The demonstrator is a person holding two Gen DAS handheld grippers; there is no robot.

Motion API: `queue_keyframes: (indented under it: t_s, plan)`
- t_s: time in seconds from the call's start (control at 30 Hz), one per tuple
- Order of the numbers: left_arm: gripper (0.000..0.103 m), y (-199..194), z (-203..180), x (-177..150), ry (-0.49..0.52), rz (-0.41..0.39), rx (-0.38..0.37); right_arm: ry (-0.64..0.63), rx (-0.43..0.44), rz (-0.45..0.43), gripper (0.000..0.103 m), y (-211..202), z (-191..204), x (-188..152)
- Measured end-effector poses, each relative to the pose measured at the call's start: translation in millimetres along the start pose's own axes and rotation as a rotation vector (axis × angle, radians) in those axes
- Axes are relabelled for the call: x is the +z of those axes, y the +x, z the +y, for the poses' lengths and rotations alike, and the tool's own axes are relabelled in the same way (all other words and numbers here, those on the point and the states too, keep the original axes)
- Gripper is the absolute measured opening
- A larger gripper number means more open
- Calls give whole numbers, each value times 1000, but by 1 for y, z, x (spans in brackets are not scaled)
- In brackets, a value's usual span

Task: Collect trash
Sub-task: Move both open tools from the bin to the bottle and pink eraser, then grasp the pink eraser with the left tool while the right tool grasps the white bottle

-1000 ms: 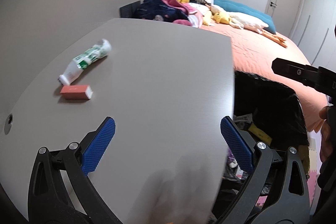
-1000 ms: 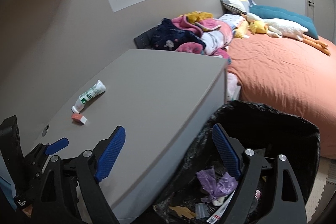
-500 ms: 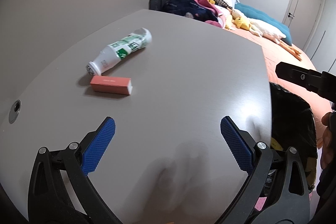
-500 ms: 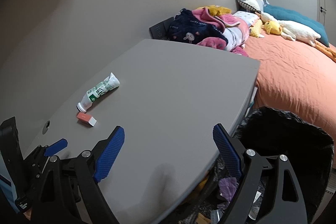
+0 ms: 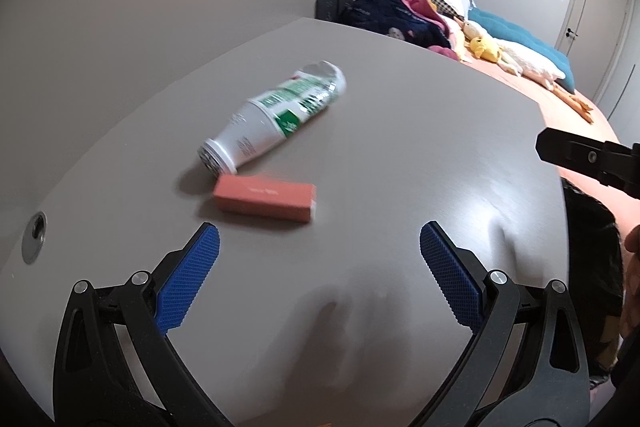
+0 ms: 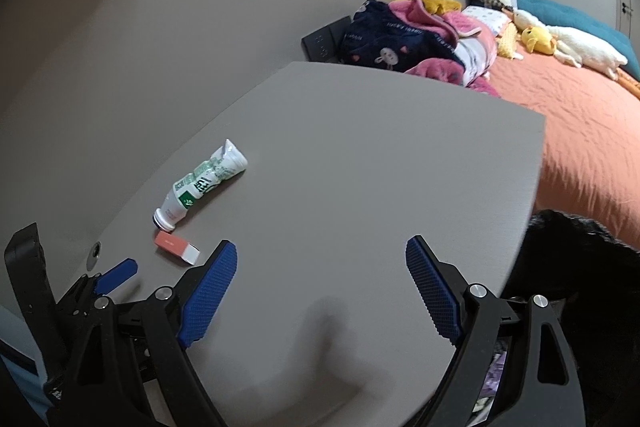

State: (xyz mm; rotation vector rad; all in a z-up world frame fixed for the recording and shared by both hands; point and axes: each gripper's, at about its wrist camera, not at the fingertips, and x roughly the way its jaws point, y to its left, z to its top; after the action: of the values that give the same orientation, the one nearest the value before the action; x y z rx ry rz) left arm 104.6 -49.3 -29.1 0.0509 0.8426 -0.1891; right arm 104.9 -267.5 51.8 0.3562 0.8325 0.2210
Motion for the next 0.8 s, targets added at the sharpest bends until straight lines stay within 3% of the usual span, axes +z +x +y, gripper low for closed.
queue_keyframes:
  t_s: [0.33, 0.63, 0.8]
  plan:
    - [94, 20, 14, 12, 33, 3, 10, -8, 28, 17, 87, 25, 23, 14]
    - [73, 29, 21, 13, 72, 13, 12, -1, 53, 38, 87, 45, 44, 28]
    - [48, 25, 22, 11, 106, 1, 12, 19, 80, 70, 87, 60, 55, 34]
